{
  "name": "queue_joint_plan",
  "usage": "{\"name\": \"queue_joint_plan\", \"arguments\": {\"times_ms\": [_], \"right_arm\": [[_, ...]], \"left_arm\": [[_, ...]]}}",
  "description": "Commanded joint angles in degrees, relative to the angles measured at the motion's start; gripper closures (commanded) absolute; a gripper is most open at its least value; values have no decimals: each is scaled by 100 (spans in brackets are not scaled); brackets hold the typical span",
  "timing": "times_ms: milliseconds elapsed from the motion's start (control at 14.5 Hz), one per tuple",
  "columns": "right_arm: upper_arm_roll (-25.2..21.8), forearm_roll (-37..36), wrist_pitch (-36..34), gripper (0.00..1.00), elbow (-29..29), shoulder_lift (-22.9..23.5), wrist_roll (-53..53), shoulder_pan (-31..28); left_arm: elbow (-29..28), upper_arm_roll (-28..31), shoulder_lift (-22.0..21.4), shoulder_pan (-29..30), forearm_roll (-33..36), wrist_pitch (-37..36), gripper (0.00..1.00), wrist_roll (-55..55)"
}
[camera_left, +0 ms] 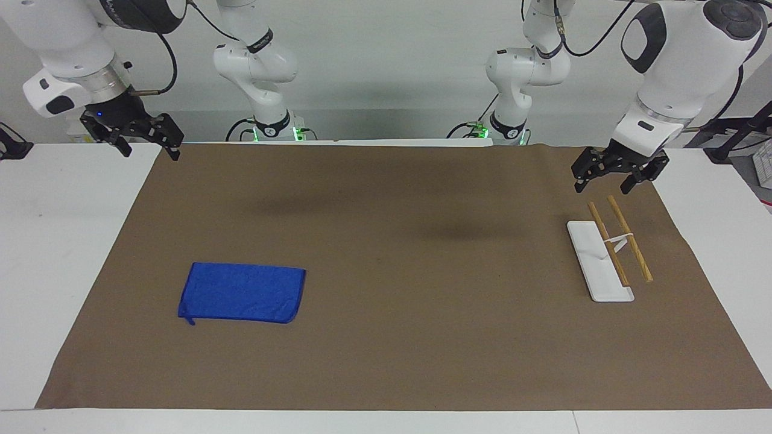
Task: Right arm passes towel to left arm to hang
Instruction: 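Move the right gripper toward the blue towel's far edge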
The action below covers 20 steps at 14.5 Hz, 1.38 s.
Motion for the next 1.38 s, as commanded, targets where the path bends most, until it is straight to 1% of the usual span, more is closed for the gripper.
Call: {"name": "queue_joint_plan", "arguments": {"times_ms": [0,345,552,690,1034,1310], "right_arm": [[30,90,-28,0,-79,-66,-72,-63],[30,90,7,0,-70,-66,-46,-63],[30,108,-116,0,-105,-75,-203,-37],[30,213,461,0,-236,4,-178,76],[30,275,1552,0,-219,1004,183,437],[30,301,2518,0,-333,1831,236,437]], "left_arm": [[-58,19,-61,-8,39,58,0,15],[-58,19,-61,-8,39,67,0,15],[-50,19,-61,-8,39,58,0,15],[-50,19,-61,-8,39,58,0,23],[-58,19,-61,-8,39,58,0,23],[-50,19,-61,-8,39,58,0,23]]}}
